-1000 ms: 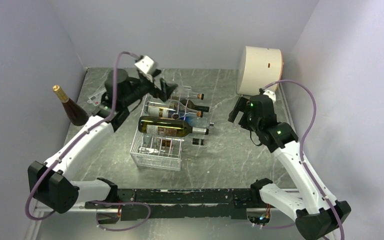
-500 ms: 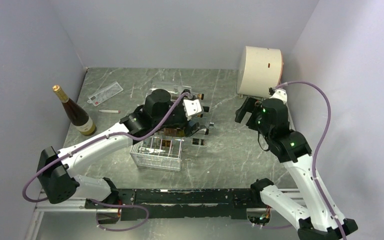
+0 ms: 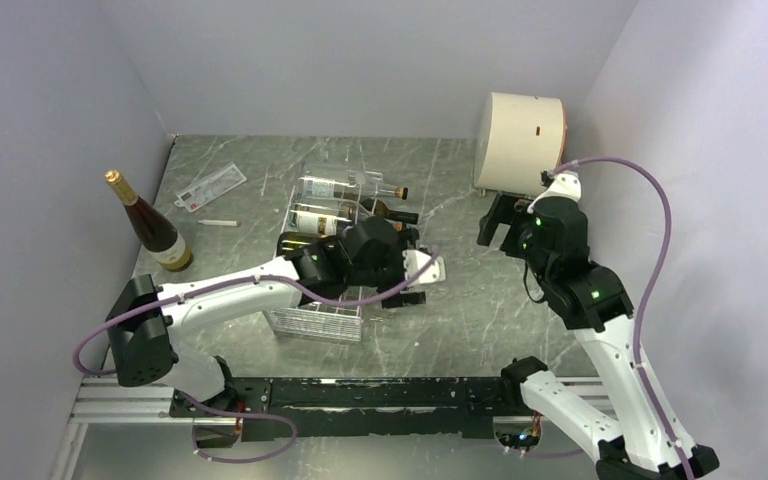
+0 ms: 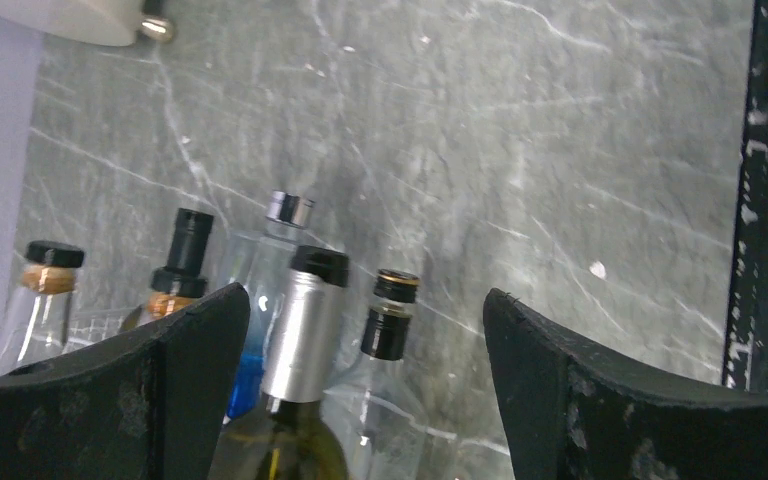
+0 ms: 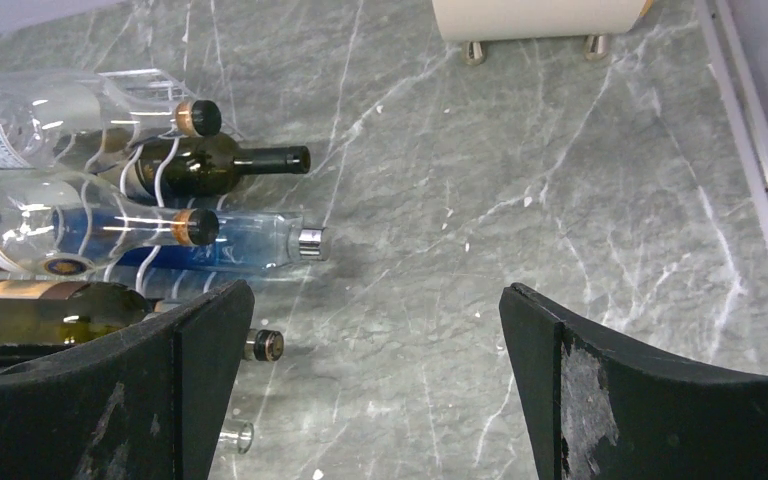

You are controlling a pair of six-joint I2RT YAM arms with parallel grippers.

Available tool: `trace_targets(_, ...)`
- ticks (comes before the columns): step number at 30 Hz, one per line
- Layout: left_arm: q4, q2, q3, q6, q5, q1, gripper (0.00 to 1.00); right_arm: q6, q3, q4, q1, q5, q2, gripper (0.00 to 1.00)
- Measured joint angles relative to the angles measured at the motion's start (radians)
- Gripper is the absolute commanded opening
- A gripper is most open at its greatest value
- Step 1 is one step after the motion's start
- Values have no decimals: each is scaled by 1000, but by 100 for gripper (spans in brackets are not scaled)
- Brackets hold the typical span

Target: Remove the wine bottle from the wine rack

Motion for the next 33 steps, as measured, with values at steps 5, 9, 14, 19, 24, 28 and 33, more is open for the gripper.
trace_targets(5, -88, 43, 44, 34, -76, -46, 89, -43, 4, -13, 0, 20, -82, 100)
trace_targets(9, -134, 154, 152, 55, -131, -42, 88, -73, -2, -13, 0, 29, -165, 100)
trace_targets(14, -165, 248, 180, 94, -210, -36, 80, -98, -28, -16, 0, 31, -222, 100)
trace_targets(19, -209, 313, 213, 103, -256, -29, 75, -116, -47, -13, 0, 36, -270, 100)
trace_targets(24, -233, 343, 254, 126, -303, -22, 70, -126, -79, 0, 0, 39, -342, 100)
trace_targets(28, -235, 352, 258, 132, -330, -3, 67, -131, -79, 8, 0, 39, -367, 100)
trace_targets(33, -235, 352, 257, 132, -337, 13, 66, -137, -81, 9, 0, 46, -378, 100)
